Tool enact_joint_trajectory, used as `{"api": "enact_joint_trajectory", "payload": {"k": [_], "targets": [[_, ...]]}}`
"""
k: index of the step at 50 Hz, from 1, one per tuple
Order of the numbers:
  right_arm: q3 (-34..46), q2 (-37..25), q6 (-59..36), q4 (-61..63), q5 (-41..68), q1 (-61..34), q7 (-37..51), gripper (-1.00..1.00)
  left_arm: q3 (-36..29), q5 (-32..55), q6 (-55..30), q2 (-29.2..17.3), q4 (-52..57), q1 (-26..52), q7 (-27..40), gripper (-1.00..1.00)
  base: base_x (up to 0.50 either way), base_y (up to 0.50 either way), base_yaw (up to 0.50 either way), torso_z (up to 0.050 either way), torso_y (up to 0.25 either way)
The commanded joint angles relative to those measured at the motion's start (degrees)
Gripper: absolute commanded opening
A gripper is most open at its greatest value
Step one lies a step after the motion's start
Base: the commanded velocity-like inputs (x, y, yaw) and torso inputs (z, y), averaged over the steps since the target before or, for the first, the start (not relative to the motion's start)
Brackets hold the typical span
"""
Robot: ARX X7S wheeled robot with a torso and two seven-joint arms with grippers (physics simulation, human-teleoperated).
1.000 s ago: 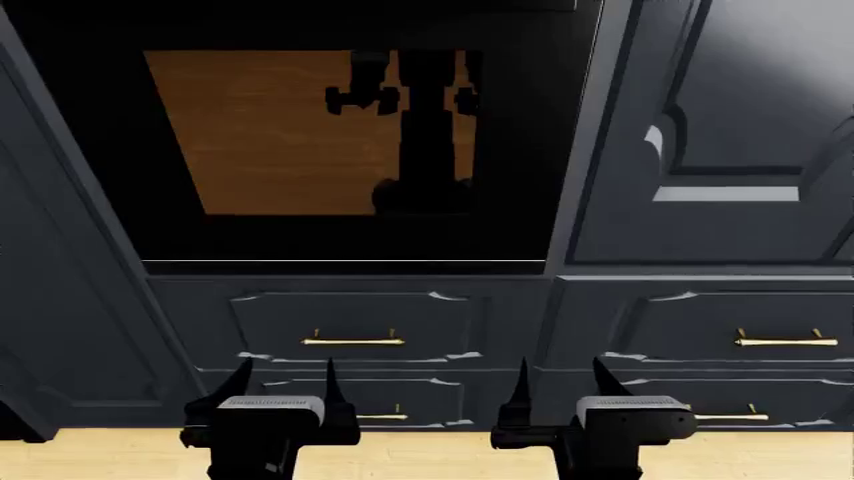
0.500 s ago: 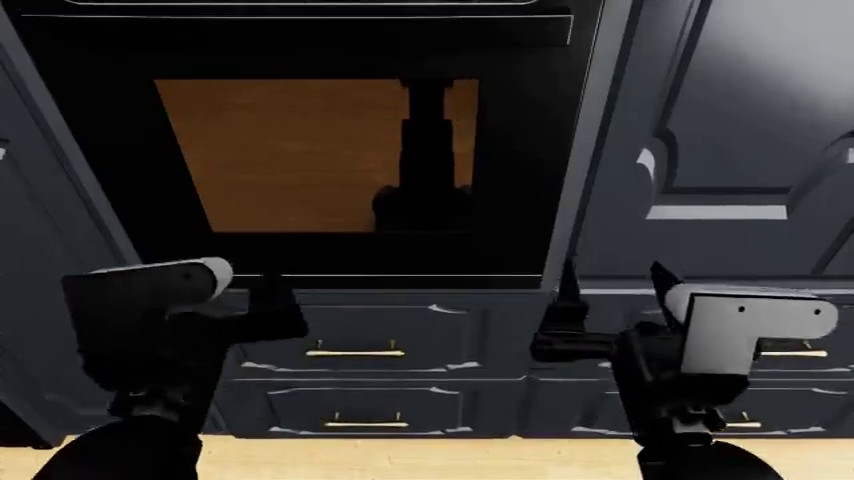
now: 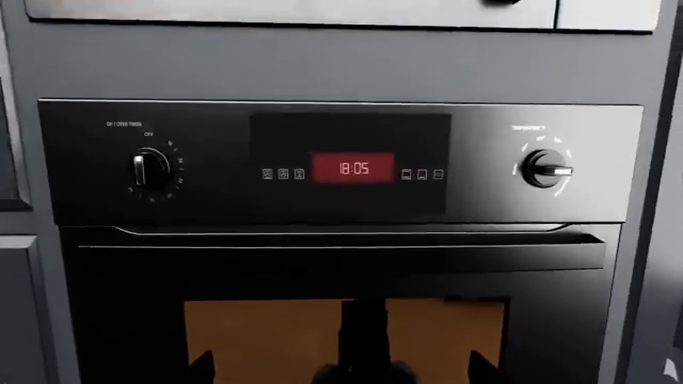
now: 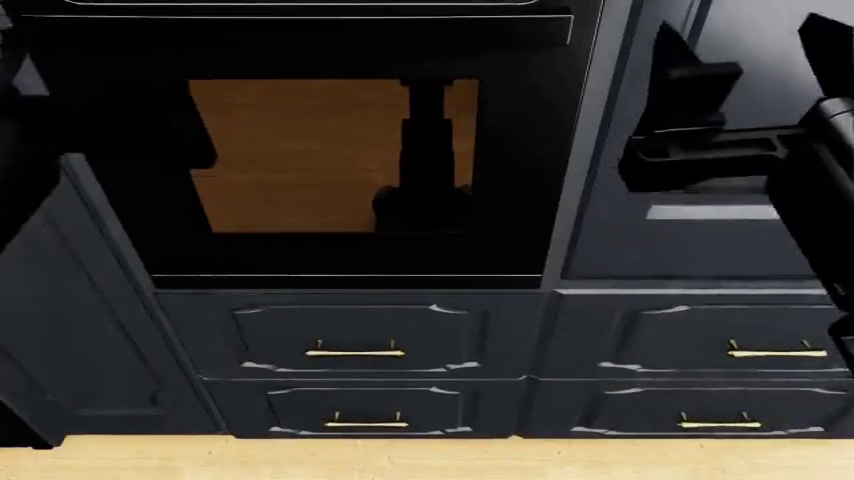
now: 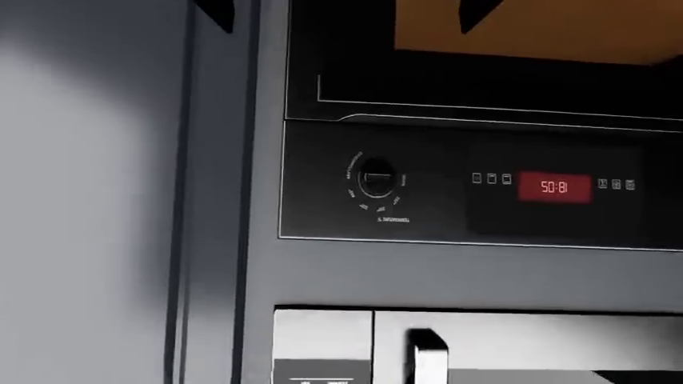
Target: Open the microwave door
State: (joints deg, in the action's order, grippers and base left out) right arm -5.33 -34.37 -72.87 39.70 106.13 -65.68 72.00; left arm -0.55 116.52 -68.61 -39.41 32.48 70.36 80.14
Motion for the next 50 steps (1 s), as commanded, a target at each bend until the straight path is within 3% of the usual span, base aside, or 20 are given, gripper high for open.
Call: {"api": "enact_joint_trajectory", "payload": {"k": [1, 12, 20, 50], "targets": [[7.76, -7.68, 3.98, -6.28, 19.11, -20.2, 12.83, 1.0, -9.77, 14.66, 2.48, -8.09, -7.74, 21.29, 8.5, 1.0, 0.0, 0.0, 0.0, 0.0, 0.0], [14.1, -10.66, 3.98, -12.89, 22.97, -35.75, 12.85, 1.0, -19.06, 15.68, 0.8, -6.83, -18.37, 39.02, 6.66, 1.0, 0.05, 0.0, 0.0, 0.0, 0.0], [15.7, -11.33, 4.46, -16.06, 23.87, -39.13, 11.58, 1.0, -21.79, 15.57, -0.82, -6.67, -22.39, 46.27, 5.67, 1.0, 0.11, -0.03, 0.0, 0.0, 0.0], [17.38, -12.69, 4.78, -17.44, 21.65, -40.79, 8.32, 1.0, -24.79, 10.41, -2.55, -4.42, -29.13, 54.13, 1.19, 1.0, 0.23, -0.23, 0.0, 0.0, 0.0]]}}
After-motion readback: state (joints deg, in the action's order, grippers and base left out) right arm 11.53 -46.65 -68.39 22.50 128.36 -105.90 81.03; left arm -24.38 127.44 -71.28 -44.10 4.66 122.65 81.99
